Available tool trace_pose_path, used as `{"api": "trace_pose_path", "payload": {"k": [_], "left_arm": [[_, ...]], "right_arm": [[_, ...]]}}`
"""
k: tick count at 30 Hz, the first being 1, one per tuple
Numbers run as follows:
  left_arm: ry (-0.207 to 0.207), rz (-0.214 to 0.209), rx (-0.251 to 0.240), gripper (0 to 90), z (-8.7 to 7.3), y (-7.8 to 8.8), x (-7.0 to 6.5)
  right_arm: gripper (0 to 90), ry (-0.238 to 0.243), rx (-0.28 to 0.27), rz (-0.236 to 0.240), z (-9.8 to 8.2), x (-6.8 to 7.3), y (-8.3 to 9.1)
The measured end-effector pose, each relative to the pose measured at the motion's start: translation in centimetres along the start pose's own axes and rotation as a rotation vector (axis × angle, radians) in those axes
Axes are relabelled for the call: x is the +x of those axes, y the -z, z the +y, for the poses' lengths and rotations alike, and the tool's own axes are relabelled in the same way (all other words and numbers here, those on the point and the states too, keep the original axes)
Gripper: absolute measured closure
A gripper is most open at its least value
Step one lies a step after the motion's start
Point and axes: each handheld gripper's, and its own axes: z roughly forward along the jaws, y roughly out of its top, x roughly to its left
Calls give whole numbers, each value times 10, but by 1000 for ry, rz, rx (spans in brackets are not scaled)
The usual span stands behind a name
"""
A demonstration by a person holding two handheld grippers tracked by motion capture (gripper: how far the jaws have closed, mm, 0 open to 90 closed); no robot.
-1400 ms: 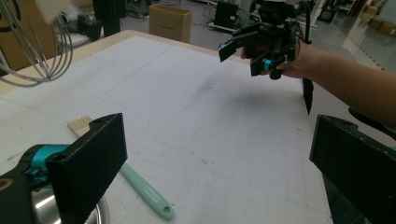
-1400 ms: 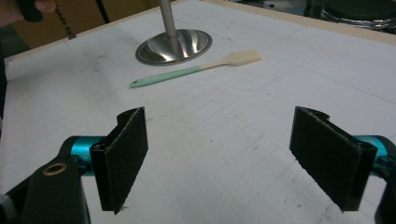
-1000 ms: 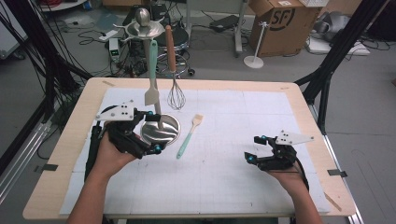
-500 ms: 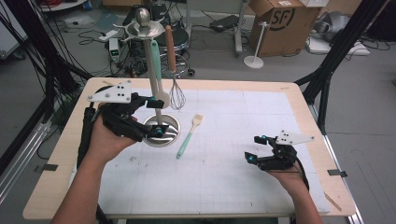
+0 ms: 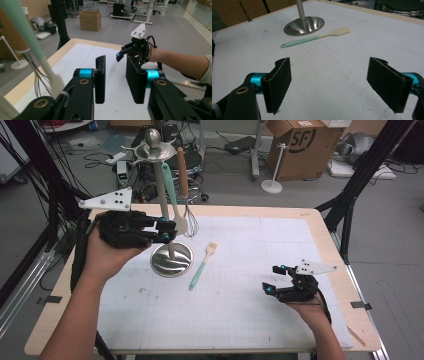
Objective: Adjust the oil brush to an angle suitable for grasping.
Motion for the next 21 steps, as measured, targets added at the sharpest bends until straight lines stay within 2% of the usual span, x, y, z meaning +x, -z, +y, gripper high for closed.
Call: {"api": "trace_pose_path", "payload": {"k": [4,8,13,21], "left_arm": [[-32,23,21,828,12,3,-2],[-51,44,23,862,24,7,-1],[-47,68,6,896,34,14,4],[-35,87,6,897,46,25,13]], "right_arm": [[195,-2,1,-1,0,0,0],[195,0,5,-2,0,0,-1],[195,-2,4,-3,0,0,0],[195,-5,3,1,0,-1,0]]}}
